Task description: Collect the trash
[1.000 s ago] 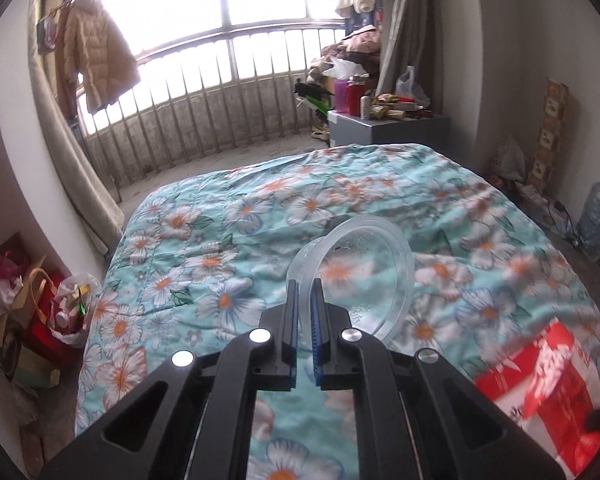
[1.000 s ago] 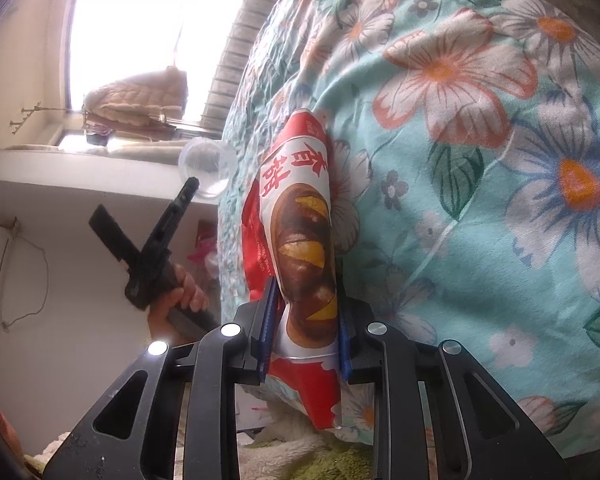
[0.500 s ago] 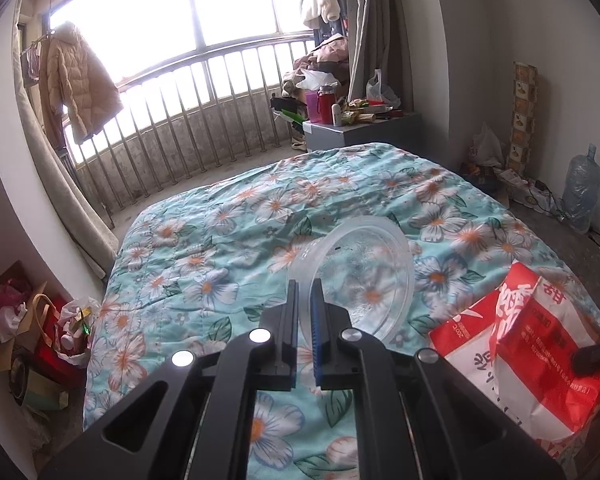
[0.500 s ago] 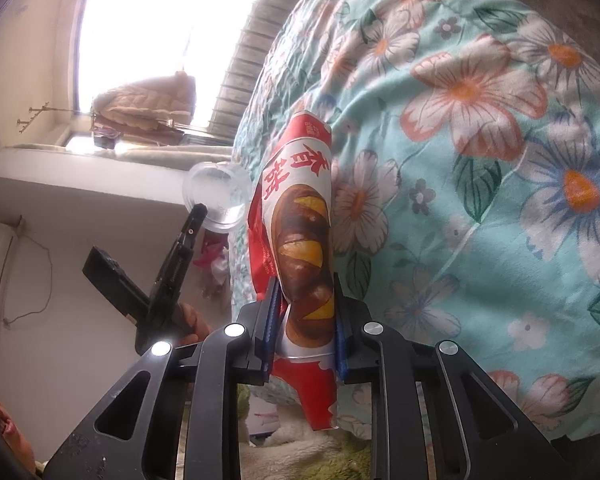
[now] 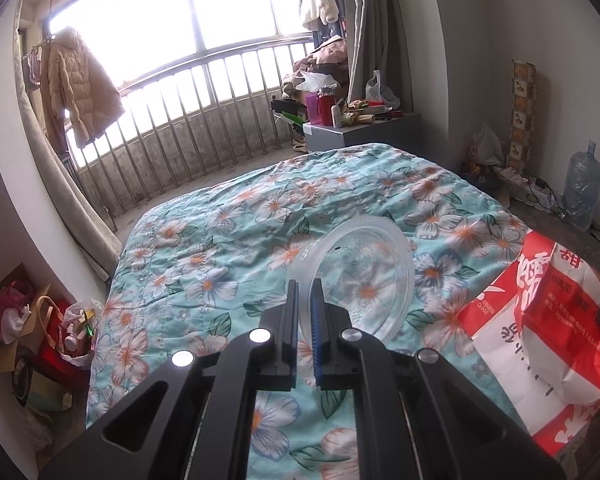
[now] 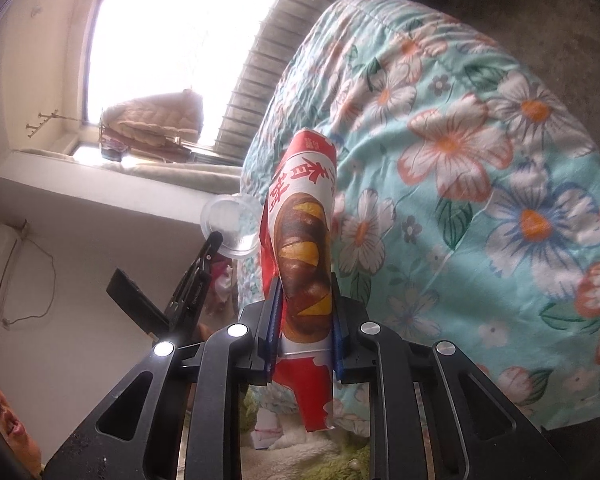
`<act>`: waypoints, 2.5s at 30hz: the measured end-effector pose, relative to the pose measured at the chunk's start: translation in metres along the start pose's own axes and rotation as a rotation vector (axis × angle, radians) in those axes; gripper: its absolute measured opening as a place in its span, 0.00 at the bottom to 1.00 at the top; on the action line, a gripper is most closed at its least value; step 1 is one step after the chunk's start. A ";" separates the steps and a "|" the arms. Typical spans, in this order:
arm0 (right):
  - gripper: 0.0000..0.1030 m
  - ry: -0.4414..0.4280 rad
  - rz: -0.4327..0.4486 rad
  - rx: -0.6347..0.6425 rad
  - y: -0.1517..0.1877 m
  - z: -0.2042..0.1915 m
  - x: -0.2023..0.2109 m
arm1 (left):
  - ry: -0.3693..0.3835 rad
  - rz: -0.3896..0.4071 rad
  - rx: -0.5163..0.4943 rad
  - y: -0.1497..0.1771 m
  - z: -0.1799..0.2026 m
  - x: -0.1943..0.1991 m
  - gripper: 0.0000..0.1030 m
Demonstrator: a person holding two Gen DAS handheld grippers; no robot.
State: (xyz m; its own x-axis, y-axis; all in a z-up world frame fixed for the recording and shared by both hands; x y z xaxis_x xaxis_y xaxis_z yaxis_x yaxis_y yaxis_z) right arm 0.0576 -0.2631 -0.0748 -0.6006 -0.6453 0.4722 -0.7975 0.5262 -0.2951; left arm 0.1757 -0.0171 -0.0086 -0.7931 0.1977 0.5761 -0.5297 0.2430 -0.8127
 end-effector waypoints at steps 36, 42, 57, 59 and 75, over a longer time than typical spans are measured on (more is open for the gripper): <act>0.16 0.570 0.648 -0.293 -0.039 0.205 0.291 | 0.630 -0.436 -0.392 -0.048 0.445 -0.113 0.05; 0.20 0.618 0.629 -0.379 -0.061 0.273 0.273 | 0.612 -0.597 -0.374 -0.021 0.522 -0.175 0.06; 0.64 0.566 0.636 -0.516 -0.060 0.357 0.236 | 0.671 -0.591 -0.264 -0.031 0.537 -0.173 0.61; 0.64 0.560 0.650 -0.509 -0.057 0.347 0.240 | 0.692 -0.547 -0.249 -0.046 0.523 -0.157 0.62; 0.86 0.690 0.697 0.170 -0.046 0.071 0.210 | 0.634 -0.165 0.054 -0.108 0.252 0.013 0.95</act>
State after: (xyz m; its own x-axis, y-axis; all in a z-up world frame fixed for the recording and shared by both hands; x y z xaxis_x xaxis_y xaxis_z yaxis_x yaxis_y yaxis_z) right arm -0.0357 -0.4627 -0.0210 -0.8156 0.2702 0.5116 -0.3092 0.5437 -0.7802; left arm 0.1468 -0.2801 0.0648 -0.3778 0.6872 0.6205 -0.6568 0.2734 -0.7028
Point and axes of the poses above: each gripper's, at about its wrist camera, not at the fingertips, and x roughly against the way its jaws point, z to its right, y to its underside, the point moved 4 cm from there along -x, roughly the way its jaws point, and after that the axes turned 6 degrees about x, right-handed, at the moved point
